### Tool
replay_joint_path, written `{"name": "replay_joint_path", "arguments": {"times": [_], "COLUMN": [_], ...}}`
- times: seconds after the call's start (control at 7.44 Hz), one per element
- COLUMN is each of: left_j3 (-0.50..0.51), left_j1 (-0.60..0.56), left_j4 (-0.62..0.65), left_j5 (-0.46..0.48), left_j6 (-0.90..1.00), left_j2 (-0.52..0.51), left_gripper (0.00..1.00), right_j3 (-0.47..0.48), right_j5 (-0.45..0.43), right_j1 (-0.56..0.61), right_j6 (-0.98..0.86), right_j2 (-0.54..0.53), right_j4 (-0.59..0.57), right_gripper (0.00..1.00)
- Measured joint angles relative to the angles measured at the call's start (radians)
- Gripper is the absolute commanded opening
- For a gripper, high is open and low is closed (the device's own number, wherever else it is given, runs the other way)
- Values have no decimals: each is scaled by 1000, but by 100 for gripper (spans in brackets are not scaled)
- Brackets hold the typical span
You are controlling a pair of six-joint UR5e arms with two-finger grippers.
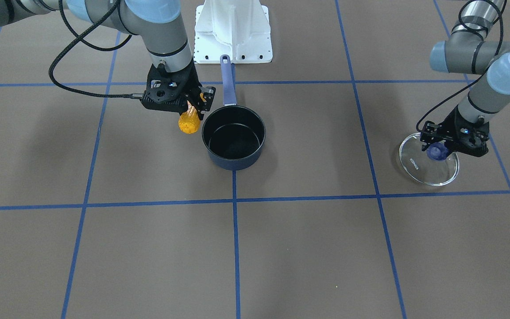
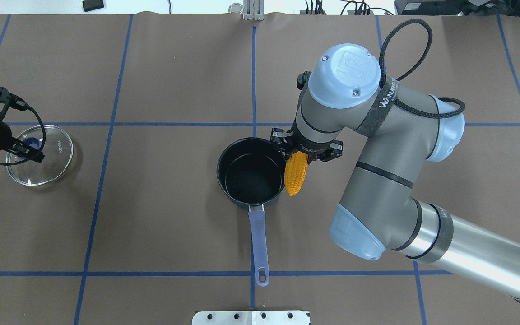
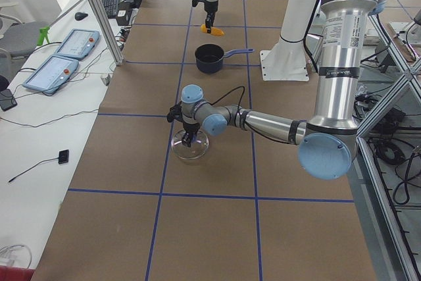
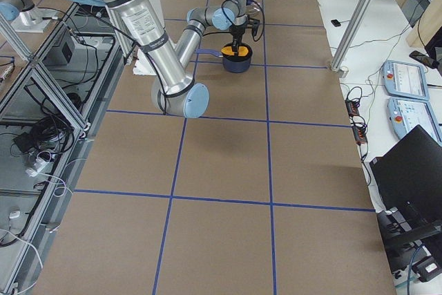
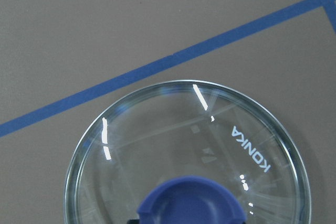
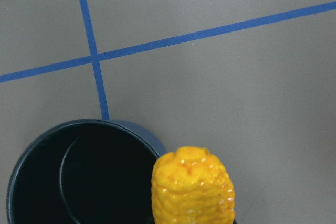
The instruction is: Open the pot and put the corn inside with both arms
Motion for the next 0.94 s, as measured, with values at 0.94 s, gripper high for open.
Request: {"name": "replay_joint_path", "arguments": {"times": [0.94], "left_j3": [-53], "left_j1": [-19], "left_j4": [-1], "left_j5": [-14], "left_j6": [2], "left_j2": [14], "left_gripper": [97], "right_j3": [-193], "right_j5": [-58], "right_j1": [-64], "right_j6": [39], "right_j2": [156], "right_j4": [16], "right_gripper": [0]}}
